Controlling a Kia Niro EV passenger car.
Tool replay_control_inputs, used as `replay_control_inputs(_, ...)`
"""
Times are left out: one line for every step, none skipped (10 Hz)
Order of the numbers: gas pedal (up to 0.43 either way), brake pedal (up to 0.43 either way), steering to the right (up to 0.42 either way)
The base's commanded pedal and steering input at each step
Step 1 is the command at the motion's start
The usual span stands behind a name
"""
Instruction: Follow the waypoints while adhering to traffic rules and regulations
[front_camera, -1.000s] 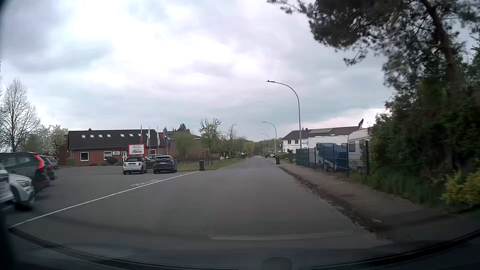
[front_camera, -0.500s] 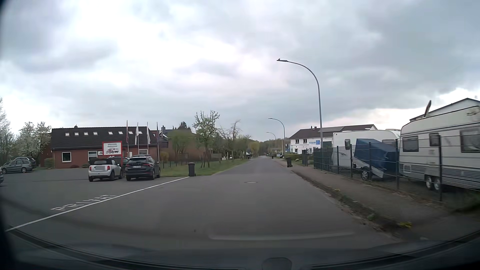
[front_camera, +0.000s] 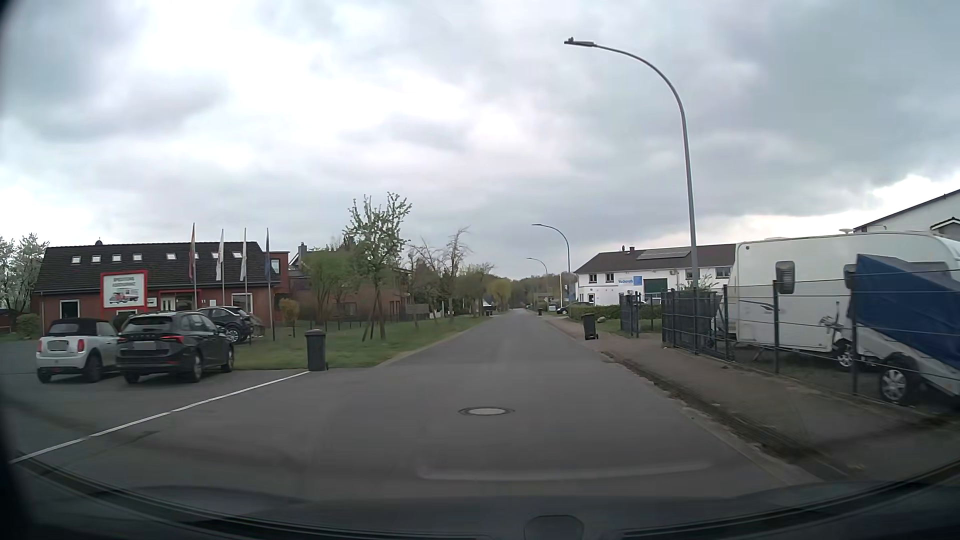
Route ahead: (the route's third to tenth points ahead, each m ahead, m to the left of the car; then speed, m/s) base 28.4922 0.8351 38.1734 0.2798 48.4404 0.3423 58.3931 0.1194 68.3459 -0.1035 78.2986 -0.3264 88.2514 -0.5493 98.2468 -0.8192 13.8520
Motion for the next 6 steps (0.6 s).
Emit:
replay_control_inputs(0.177, 0.0, 0.011)
replay_control_inputs(0.177, 0.0, 0.011)
replay_control_inputs(0.177, 0.0, 0.011)
replay_control_inputs(0.177, 0.0, 0.011)
replay_control_inputs(0.177, 0.0, 0.01)
replay_control_inputs(0.177, 0.0, 0.01)
